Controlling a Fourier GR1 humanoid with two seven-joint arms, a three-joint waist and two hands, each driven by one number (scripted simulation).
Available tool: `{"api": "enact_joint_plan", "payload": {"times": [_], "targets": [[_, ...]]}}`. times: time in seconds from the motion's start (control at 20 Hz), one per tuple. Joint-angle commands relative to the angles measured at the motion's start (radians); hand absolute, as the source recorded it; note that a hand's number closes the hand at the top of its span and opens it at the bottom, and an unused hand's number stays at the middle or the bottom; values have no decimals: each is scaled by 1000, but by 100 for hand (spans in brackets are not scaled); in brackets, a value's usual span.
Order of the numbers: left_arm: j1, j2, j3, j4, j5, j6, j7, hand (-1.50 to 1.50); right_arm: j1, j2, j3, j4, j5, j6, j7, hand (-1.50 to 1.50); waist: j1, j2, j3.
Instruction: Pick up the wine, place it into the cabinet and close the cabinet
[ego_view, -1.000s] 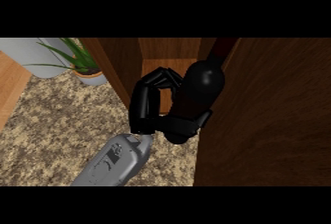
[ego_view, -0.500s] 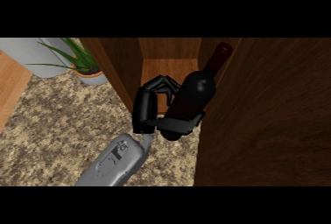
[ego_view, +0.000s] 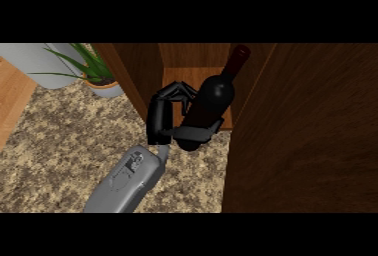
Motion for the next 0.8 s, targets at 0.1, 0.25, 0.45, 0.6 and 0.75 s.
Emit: {"api": "enact_joint_plan", "payload": {"times": [0.1, 0.25, 0.45, 0.6, 0.75], "targets": [[-48, -1, 97, 104, 37, -58, -63, 150, 34, -1, -55, -34, -96, 21, -36, -150, -1, 1, 0], [-55, -1, 119, 89, 12, -74, -7, 150, 56, -4, -29, -52, -90, 40, -38, -150, 3, 0, 0], [-145, 0, 91, 178, 71, -53, -13, 150, 78, -16, -61, -99, -128, 42, -7, -150, -8, 0, 0], [-150, -1, 172, 293, 91, -154, -89, 150, 32, 25, 6, -68, -46, 0, -8, -150, -6, 2, 0], [-245, -1, 188, 388, 126, -143, -74, 150, 31, 8, -5, -57, -74, 14, -2, -150, -10, 3, 0]]}}
